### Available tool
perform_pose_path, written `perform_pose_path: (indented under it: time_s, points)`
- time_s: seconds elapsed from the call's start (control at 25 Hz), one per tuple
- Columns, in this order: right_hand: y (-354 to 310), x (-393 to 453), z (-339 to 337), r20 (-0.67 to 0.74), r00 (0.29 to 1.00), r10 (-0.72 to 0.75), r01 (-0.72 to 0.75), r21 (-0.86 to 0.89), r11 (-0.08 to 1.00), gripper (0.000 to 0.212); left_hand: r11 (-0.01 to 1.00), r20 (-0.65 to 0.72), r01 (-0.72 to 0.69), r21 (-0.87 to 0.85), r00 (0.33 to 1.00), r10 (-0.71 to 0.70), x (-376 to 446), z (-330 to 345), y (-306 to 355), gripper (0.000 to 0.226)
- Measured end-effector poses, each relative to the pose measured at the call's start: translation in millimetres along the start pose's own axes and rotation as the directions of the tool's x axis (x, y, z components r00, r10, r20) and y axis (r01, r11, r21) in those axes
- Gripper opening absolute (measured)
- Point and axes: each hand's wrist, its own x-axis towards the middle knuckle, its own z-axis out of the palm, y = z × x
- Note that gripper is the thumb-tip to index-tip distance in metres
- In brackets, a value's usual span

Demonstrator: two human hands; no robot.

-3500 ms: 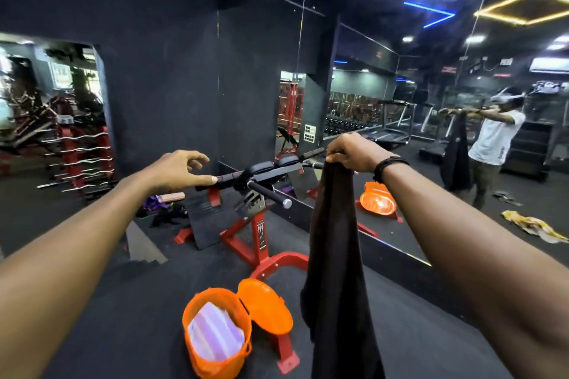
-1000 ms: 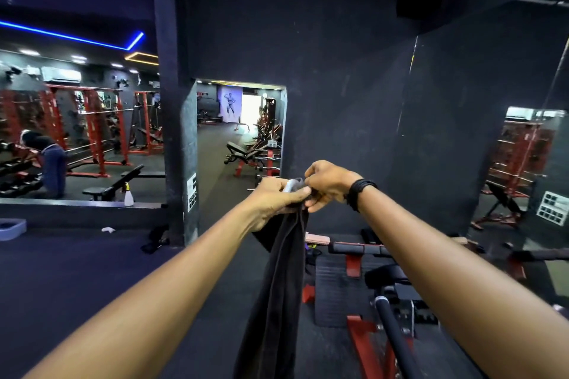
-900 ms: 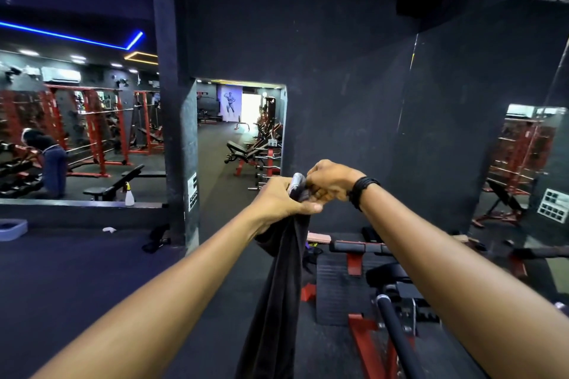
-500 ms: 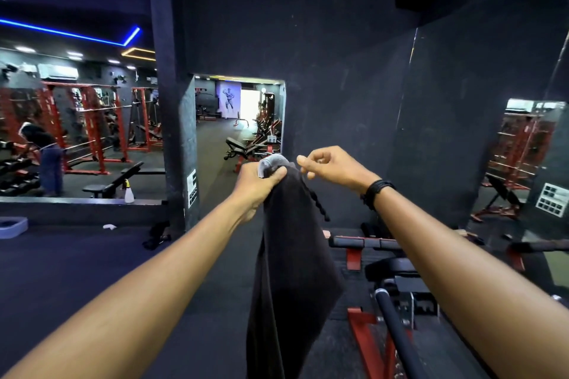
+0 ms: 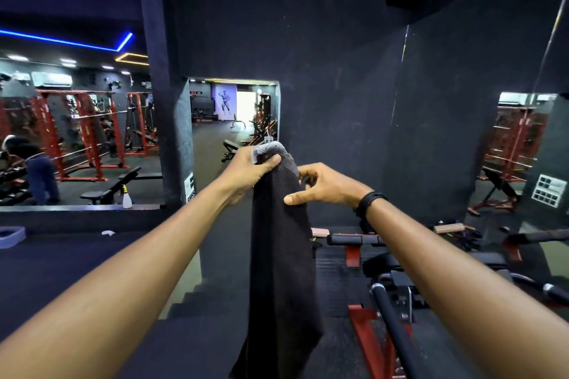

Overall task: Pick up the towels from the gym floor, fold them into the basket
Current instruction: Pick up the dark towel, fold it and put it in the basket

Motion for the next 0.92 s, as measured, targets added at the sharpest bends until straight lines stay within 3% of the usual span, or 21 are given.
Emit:
perform_pose_path:
  time_s: [0.04, 0.16, 0.2, 0.28, 0.4, 0.48, 0.56, 0.64, 0.72, 0.84, 0.92]
  points:
    - [1, -2, 0, 0.043, 0.997, 0.062, -0.060, -0.047, 0.997, 0.019, 1.000, -0.016, -0.015, 0.023, 1.000, 0.016, 1, -2, 0, 0.012]
    - [21, -12, -5, 0.120, 0.942, 0.312, -0.236, -0.423, 0.875, 0.054, 0.996, -0.100, -0.077, 0.039, 0.992, 0.081, 6, -14, 5, 0.014]
    - [30, -16, -7, 0.137, 0.920, 0.368, -0.262, -0.484, 0.835, 0.056, 0.997, -0.145, -0.077, 0.025, 0.986, 0.080, 8, -22, 5, 0.015]
    - [42, -23, -15, 0.146, 0.907, 0.395, -0.294, -0.453, 0.842, 0.039, 0.997, -0.224, -0.057, 0.056, 0.972, 0.068, 10, -35, 0, 0.015]
    - [37, -24, -35, -0.079, 0.958, 0.277, -0.281, -0.464, 0.840, 0.035, 0.987, -0.331, -0.024, 0.159, 0.941, 0.076, 4, -44, -15, 0.016]
    - [33, -21, -45, -0.236, 0.963, 0.129, -0.220, -0.416, 0.882, 0.040, 0.973, -0.353, -0.003, 0.233, 0.931, 0.087, -1, -54, -28, 0.017]
    - [35, -18, -49, -0.302, 0.953, 0.022, -0.133, -0.351, 0.927, 0.036, 0.959, -0.401, 0.068, 0.274, 0.915, 0.049, 0, -68, -42, 0.010]
    - [37, -16, -47, -0.363, 0.931, -0.041, -0.069, -0.284, 0.956, 0.024, 0.949, -0.478, 0.180, 0.260, 0.878, -0.035, 4, -83, -55, 0.043]
    - [38, -15, -45, -0.438, 0.897, -0.068, -0.017, -0.186, 0.982, 0.012, 0.952, -0.525, 0.226, 0.208, 0.847, -0.087, 3, -86, -60, 0.054]
    - [42, -18, -51, -0.460, 0.888, 0.003, -0.038, -0.068, 0.997, 0.022, 0.959, -0.356, 0.254, 0.123, 0.914, -0.196, -3, -82, -55, 0.031]
    - [53, -26, -54, -0.333, 0.935, 0.122, -0.164, -0.102, 0.981, 0.015, 0.903, -0.162, 0.353, 0.245, 0.933, -0.321, -10, -77, -54, 0.027]
